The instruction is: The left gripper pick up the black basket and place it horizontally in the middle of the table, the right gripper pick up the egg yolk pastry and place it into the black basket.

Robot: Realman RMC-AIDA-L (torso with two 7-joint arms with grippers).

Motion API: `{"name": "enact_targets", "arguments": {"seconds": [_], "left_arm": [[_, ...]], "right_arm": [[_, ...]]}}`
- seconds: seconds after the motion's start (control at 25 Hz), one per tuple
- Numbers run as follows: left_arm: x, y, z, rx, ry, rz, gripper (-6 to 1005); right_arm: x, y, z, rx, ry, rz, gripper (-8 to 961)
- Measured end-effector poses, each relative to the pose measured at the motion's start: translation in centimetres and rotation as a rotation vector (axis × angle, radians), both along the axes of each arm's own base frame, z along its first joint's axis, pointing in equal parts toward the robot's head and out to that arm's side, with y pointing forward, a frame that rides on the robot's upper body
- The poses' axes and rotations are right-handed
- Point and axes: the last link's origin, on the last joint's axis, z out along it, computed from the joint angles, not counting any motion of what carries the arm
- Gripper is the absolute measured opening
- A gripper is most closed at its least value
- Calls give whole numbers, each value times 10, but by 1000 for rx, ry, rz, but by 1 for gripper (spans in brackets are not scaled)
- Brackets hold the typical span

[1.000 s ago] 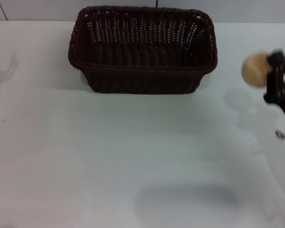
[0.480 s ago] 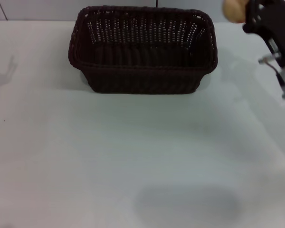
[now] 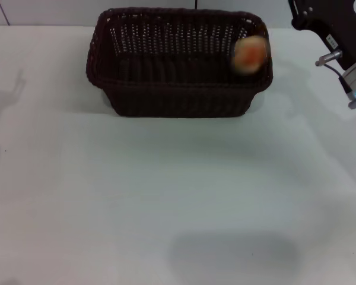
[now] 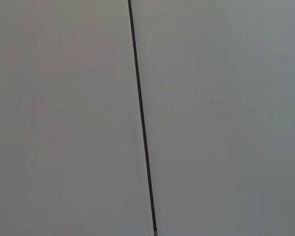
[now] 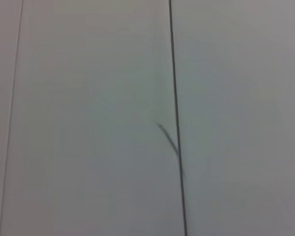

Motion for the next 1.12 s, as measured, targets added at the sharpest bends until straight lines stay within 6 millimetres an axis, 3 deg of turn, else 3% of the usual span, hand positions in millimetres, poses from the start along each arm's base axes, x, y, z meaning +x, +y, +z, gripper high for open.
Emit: {"name": "enact_targets", "arguments": {"seconds": [0.32, 0.48, 0.64, 0.76, 0.92, 1.04, 1.12], "left_arm": [[0, 0, 0, -2, 1, 0, 827], [0, -1, 0, -1, 1, 0, 827], [-2, -2, 0, 3, -1, 2, 827], [-1, -3, 0, 5, -1, -2, 827], [0, -2, -4, -11, 12, -5, 827], [12, 10, -6, -41, 117, -36, 827], [21, 18, 1, -38, 165, -59, 827]], "right_arm": [[0, -4, -5, -18, 9, 3, 277], [7, -16, 2, 26, 54, 13, 459], [31, -43, 25, 168, 170, -27, 577], [62, -74, 39, 276, 239, -116, 650], [93, -112, 47, 345, 266, -204, 651], [108, -140, 48, 361, 266, -242, 651], [110, -145, 47, 362, 270, -252, 651]]}}
